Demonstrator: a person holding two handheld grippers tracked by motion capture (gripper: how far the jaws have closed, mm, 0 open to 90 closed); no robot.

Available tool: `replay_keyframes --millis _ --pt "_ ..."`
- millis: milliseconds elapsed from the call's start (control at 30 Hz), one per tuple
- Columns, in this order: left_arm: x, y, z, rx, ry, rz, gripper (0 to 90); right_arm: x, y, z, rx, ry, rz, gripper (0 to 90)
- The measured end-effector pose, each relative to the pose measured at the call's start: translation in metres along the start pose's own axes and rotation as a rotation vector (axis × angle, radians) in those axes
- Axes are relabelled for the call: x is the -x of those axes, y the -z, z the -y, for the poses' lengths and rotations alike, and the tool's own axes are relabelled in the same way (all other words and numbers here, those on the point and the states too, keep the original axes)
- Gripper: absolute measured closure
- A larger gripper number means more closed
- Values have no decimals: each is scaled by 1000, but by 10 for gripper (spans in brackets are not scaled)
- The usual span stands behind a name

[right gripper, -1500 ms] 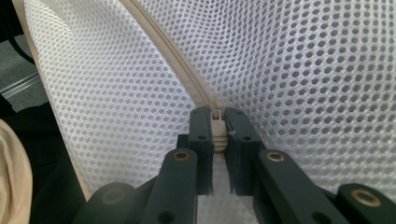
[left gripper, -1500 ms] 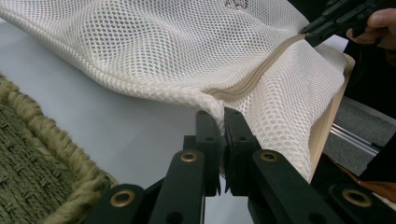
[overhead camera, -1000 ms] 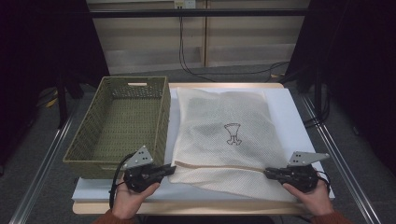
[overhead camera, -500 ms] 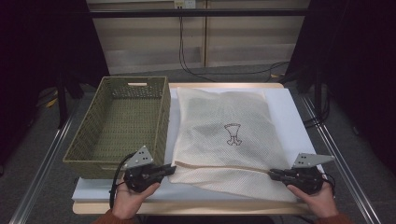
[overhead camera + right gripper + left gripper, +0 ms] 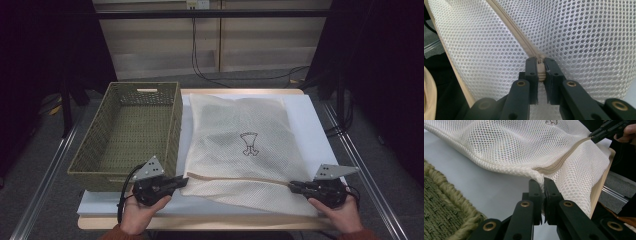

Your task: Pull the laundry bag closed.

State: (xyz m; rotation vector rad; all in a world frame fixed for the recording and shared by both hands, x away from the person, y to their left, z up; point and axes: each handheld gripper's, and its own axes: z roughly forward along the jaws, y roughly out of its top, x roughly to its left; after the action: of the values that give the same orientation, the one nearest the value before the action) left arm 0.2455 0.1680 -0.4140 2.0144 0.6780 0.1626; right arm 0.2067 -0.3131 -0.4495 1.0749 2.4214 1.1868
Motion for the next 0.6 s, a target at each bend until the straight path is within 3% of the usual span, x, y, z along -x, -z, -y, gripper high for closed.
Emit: replay_keyframes --millis 600 --pt "0 0 0 -5 2 0 865 6 4 5 -21 -3 27 827"
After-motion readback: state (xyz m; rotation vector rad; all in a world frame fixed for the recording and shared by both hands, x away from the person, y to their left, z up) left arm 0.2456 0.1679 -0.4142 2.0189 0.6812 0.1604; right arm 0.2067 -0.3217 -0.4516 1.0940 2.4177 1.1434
